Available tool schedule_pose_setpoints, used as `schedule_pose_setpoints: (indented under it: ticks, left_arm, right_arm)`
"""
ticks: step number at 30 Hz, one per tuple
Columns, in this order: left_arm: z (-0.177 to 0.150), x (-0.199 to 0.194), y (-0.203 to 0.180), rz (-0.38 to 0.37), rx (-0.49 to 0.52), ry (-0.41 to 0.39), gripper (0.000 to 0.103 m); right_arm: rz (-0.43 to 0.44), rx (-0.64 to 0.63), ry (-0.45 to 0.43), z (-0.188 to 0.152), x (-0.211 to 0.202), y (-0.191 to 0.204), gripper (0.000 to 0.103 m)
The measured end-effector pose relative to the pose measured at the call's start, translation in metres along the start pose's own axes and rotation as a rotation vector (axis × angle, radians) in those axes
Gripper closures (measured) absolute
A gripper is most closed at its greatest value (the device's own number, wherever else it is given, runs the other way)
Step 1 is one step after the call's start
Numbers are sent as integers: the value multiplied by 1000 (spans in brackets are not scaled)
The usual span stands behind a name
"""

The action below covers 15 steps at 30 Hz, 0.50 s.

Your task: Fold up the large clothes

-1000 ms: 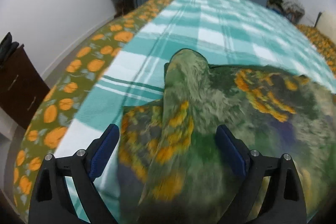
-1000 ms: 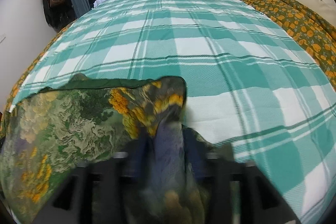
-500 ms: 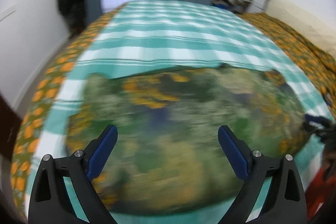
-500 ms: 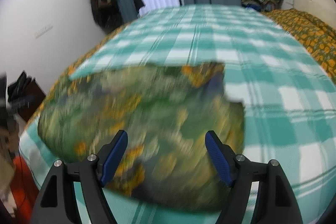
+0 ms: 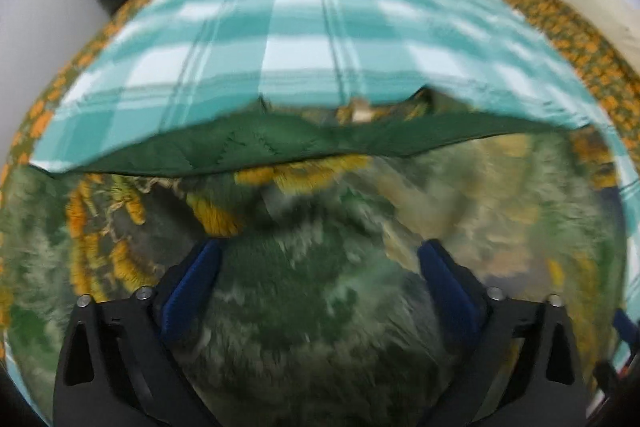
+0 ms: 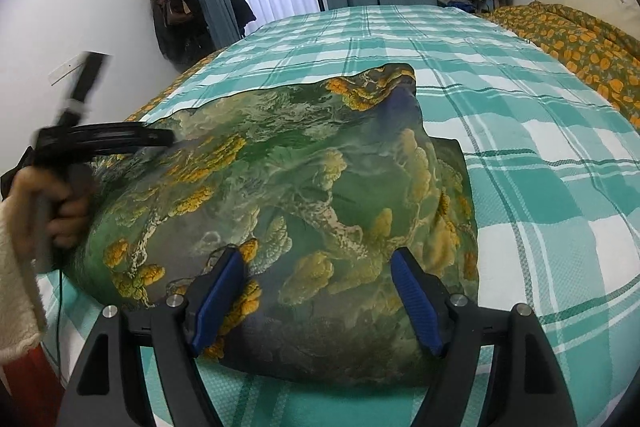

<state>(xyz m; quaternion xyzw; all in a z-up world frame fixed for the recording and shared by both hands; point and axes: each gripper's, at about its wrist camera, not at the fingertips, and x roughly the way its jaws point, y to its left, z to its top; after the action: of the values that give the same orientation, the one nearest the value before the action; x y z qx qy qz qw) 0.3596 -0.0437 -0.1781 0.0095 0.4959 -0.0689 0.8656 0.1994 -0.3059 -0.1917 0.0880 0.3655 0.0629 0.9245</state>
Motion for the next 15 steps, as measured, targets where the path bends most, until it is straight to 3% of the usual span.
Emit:
schedule_pose_setpoints:
  ticks: [9, 15]
  left_arm:
    - [-12, 2, 0, 2, -3, -19, 1]
    - [-27, -36, -6, -23, 63, -8, 1]
  right_arm:
    - [-5, -31, -6, -4, 3, 4, 25]
    - [-4, -15, -4, -4, 3, 2, 25]
